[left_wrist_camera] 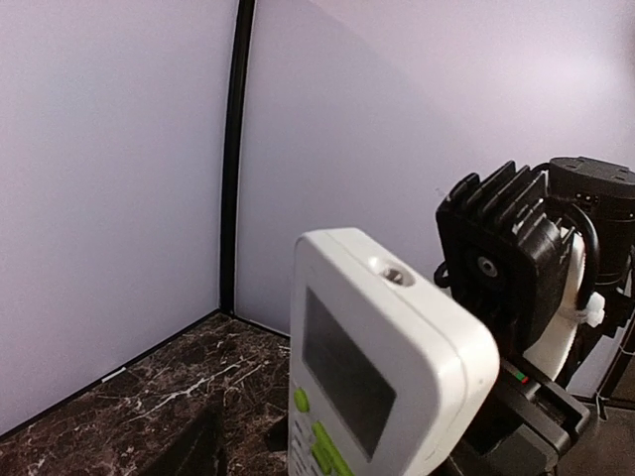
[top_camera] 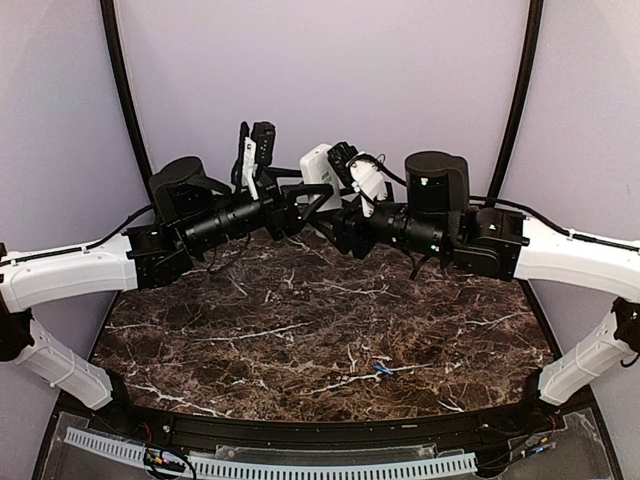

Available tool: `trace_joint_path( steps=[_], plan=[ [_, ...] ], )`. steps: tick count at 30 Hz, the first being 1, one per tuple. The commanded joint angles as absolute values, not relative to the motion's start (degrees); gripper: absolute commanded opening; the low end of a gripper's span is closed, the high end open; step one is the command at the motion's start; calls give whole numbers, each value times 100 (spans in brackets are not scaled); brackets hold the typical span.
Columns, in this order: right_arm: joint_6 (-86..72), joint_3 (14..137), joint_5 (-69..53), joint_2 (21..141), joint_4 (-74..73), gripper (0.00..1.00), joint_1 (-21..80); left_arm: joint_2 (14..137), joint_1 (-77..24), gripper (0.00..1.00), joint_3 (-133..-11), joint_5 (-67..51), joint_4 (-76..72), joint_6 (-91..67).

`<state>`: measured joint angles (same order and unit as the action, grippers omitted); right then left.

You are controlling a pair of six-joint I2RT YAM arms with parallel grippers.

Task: Load the batteries into the remote control
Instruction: Pass from the left arm to the right, then pass from the right arm to the left

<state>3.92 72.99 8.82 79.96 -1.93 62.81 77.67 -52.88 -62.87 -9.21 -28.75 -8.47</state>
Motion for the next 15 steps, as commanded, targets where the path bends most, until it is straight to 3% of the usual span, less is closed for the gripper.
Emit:
trace_joint_path(
  steps=[1,2,3,7,10,12,15],
  plan=[
    [625,7600,1392,8070,-133,2,6403,7800,-5277,45,-6502,-538,-2557,-953],
    [638,7621,1385,8093,-146,2,6403,7804,-5280,39,-6498,-480,-2555,-982],
    [649,7634,1363,8110,-149,2,6401,7804,-5279,27,-6472,-464,-2574,-1045],
    [699,7593,1228,8097,-86,2,6412,7785,-5280,2,-6393,-559,-2704,-1190],
    [714,7478,1180,7975,-27,7,6407,7722,-5282,0,-6288,-718,-2935,-1309],
    [719,7347,1156,7819,97,32,6403,7660,-5281,0,-6203,-750,-3055,-1358],
    [649,7010,687,7380,219,79,6237,7566,-5278,0,-6114,-721,-3152,-1379]
  ],
)
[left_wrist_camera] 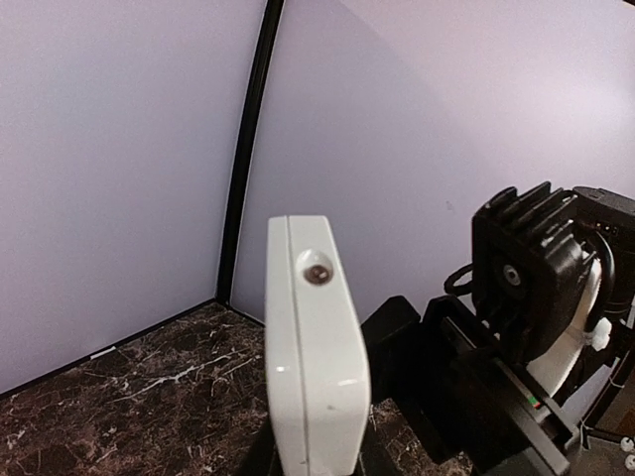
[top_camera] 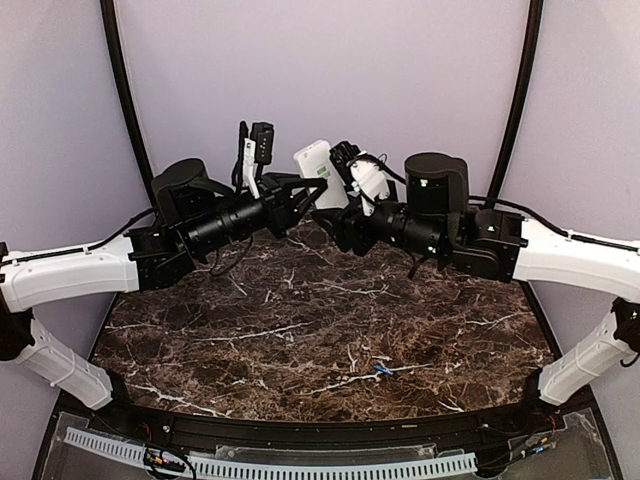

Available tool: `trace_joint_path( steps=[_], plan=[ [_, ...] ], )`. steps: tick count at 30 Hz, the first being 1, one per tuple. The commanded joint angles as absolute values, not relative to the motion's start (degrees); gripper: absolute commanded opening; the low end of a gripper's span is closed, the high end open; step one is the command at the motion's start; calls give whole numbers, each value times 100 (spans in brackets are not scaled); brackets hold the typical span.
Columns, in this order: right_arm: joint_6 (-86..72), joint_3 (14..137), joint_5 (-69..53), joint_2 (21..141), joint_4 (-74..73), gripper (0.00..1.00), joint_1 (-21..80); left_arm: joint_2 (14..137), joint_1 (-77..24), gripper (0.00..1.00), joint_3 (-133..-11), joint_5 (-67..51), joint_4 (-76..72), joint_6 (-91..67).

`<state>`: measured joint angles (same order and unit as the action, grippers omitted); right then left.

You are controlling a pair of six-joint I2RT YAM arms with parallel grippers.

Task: Load the batteries into the remote control
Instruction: Pass from the right arm to the left, then remove the battery cover from the remote control.

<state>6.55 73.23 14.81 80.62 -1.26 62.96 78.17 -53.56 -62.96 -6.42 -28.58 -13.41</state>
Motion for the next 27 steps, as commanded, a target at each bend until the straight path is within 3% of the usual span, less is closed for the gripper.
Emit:
trace_joint_path(
  steps=[1,2,5,13,18,21,23,27],
  plan=[
    [543,6880,245,7224,220,90,6106,7519,-5280,0,-6098,-745,-3180,-1391],
    [408,6730,-388,7053,235,98,5920,7499,-5279,0,-6064,-828,-3238,-1403],
    [35,6172,-1607,6633,634,99,5555,7449,-5280,0,-6008,-1094,-3379,-1527],
    [-1758,5532,-2430,6734,2051,99,5067,7428,-5282,0,-5711,-1710,-4275,-1907],
    [-1757,5862,-2673,7138,2124,93,5065,7446,-5280,0,-5656,-2015,-4468,-2066],
    [-1674,5971,-2979,7295,2150,81,5054,7437,-5282,0,-5583,-2172,-4620,-2124],
    [-1674,6008,-3246,7393,2195,64,5038,7436,-5282,0,-5581,-2262,-4660,-2173],
    [-1718,6121,-3730,7536,2181,39,5006,7448,-5280,0,-5577,-2367,-4776,-2303]
  ],
)
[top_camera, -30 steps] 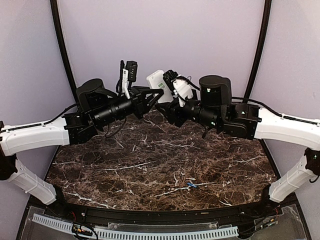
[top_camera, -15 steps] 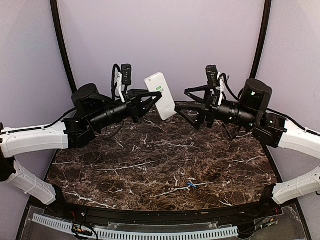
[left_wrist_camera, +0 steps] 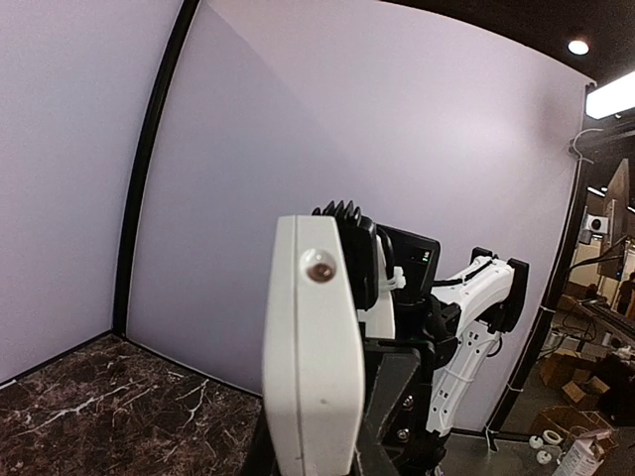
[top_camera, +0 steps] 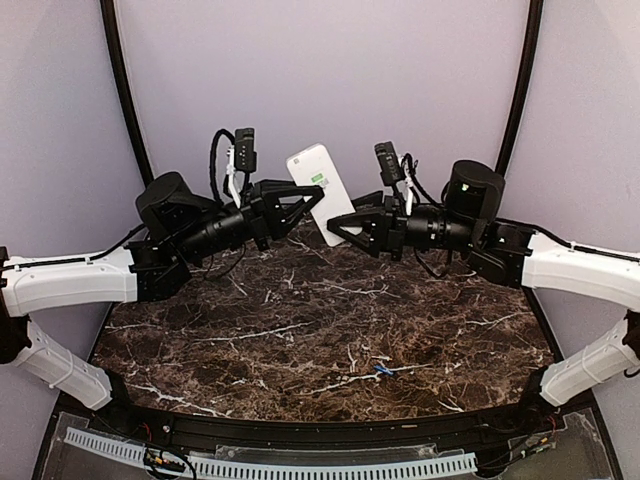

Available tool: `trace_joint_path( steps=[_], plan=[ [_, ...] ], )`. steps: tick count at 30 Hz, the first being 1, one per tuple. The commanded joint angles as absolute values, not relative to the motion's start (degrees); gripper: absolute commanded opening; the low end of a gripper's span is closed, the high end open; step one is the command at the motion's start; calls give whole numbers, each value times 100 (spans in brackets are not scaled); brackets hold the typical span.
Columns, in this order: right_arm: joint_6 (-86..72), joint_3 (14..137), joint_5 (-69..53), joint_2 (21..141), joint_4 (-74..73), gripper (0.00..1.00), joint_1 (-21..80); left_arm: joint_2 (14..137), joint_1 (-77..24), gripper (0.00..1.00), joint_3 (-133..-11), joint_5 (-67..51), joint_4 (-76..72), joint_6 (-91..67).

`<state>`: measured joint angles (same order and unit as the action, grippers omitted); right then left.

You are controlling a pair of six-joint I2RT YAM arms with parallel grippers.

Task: Load the batteries into the remote control
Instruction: Remove the battery cover from the remote control.

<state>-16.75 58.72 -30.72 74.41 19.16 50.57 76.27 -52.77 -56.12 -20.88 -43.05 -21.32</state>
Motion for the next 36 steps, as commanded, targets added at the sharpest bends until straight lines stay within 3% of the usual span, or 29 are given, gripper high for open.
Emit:
trace_joint_path(
  steps=[1,6,9,12,14,16,17,19,21,23,24,25,29,32,36],
  plan=[
    [-1719,6141,-3857,7561,2179,32,5003,7463,-5281,0,-5580,-2370,-4788,-2342],
    [-1708,6241,-4154,7627,2050,6,4968,7560,-5281,0,-5562,-2324,-4939,-2520],
    [-1663,6311,-4151,7653,1838,0,4966,7642,-5282,4,-5563,-2235,-4933,-2649],
    [-1592,6423,-4043,7673,1542,0,4966,7771,-5282,48,-5534,-2170,-4910,-2728],
    [-1530,6470,-4005,7651,1378,0,4966,7857,-5280,62,-5541,-2175,-4838,-2749],
    [-1483,6486,-3959,7606,1255,0,4964,7913,-5278,65,-5563,-2186,-4719,-2744],
    [-1451,6486,-3928,7577,1204,0,4966,7925,-5277,63,-5567,-2199,-4669,-2739],
    [-1383,6510,-3864,7524,1088,0,4963,7949,-5269,50,-5560,-2211,-4605,-2722],
    [-1301,6541,-3823,7491,949,0,4958,7947,-5273,30,-5549,-2195,-4564,-2696],
    [-1239,6578,-3737,7479,828,0,4957,7941,-5269,3,-5546,-2179,-4541,-2680],
    [-1225,6589,-3641,7479,771,0,4956,7939,-5272,1,-5544,-2171,-4538,-2685],
    [-1261,6583,-3521,7467,751,8,4957,7933,-5268,0,-5536,-2155,-4567,-2692],
    [-1743,6276,-2650,7360,1105,59,4948,7888,-5273,0,-5369,-1860,-4910,-2846],
    [-2293,5996,-2371,7419,1553,79,4948,7884,-5272,0,-5221,-1522,-5167,-2985],
    [-2967,5666,-2145,7520,2275,86,4948,7892,-5267,0,-4940,-1145,-5702,-3203]
  ],
)
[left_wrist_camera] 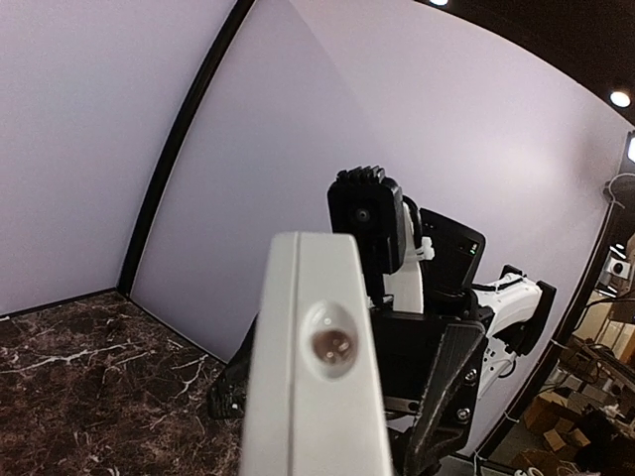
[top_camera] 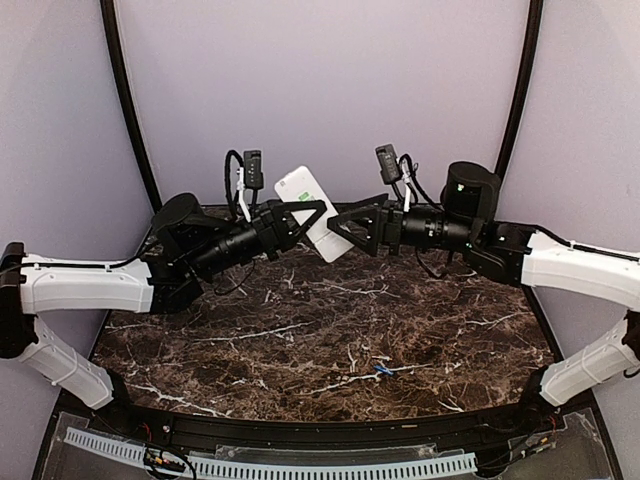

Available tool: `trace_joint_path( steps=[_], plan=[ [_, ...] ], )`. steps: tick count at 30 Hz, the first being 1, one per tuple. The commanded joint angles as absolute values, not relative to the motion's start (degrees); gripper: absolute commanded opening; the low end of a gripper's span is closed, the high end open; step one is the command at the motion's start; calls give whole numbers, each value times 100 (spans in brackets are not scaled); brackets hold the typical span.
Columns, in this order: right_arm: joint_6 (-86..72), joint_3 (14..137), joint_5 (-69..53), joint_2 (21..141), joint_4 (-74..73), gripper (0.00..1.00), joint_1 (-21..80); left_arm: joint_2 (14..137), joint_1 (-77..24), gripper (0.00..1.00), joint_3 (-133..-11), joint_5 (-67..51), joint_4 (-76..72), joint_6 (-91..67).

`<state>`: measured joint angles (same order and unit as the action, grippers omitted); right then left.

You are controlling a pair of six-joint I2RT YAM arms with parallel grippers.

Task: Load the batteries into the remote control
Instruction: Remove the battery cover from the remote control.

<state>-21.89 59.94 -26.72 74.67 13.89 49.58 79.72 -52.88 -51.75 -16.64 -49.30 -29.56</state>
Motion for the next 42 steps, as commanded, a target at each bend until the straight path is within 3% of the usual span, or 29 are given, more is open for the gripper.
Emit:
trace_joint_path(
  steps=[1,3,14,22,35,42],
  plan=[
    [-3093,5569,-2097,7537,2484,86,4948,7897,-5266,0,-4865,-1113,-5782,-3248],
    [-3254,5454,-2088,7598,2758,90,4948,7924,-5246,0,-4796,-1041,-5916,-3317],
    [-3409,5538,-1758,7812,2174,90,4944,8280,-4939,0,-4358,-678,-6700,-3750],
    [-2961,5674,-907,7715,630,91,4896,8425,-4894,0,-4127,-104,-5866,-1860],
    [-3012,5045,-763,8187,518,91,4816,10152,-4895,0,-4031,115,-5837,-808],
    [-2865,4937,-730,8295,448,91,4816,10320,-4972,0,-4204,122,-5564,270]
  ],
)
